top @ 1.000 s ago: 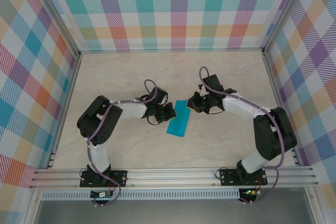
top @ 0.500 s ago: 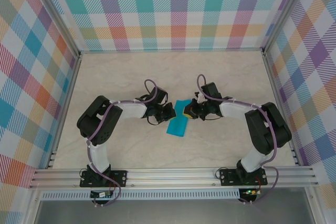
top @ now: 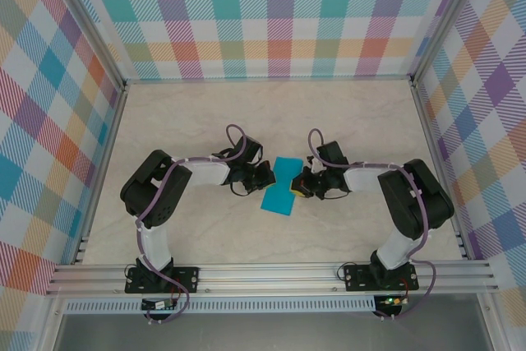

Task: Fold a paper plane with a square sheet of paper (pick it up from the middle)
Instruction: Fold the square sheet of paper in half at the center of the table.

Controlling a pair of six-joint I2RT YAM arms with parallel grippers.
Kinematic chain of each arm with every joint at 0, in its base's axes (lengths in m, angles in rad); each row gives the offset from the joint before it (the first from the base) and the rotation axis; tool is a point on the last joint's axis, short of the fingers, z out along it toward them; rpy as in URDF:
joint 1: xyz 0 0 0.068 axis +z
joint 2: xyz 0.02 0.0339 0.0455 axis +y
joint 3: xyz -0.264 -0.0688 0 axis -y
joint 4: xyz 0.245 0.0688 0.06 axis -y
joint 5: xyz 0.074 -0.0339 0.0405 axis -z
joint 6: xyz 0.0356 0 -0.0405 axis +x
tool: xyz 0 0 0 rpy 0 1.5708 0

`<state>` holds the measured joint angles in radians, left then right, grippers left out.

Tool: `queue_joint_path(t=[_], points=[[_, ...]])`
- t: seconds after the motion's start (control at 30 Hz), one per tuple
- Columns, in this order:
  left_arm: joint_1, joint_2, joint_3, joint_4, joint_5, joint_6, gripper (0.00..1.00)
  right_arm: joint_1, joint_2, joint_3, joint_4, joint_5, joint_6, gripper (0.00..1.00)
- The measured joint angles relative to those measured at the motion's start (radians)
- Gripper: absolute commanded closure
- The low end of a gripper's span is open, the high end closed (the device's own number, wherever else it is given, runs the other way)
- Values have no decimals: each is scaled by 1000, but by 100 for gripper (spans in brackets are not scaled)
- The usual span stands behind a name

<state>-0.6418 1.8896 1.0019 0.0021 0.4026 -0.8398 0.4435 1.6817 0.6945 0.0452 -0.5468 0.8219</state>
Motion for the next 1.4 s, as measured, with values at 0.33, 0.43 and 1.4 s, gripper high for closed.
queue_joint_path(t=[0.33, 0.43, 1.4], points=[[0, 0, 0, 0, 0, 2, 100, -5, -2, -79, 114, -4, -37, 100], [0, 0, 0, 0, 0, 4, 100, -4, -15, -79, 102, -4, -48, 100], [0, 0, 0, 0, 0, 16, 100, 0, -76, -142, 107, -69, -49, 100]])
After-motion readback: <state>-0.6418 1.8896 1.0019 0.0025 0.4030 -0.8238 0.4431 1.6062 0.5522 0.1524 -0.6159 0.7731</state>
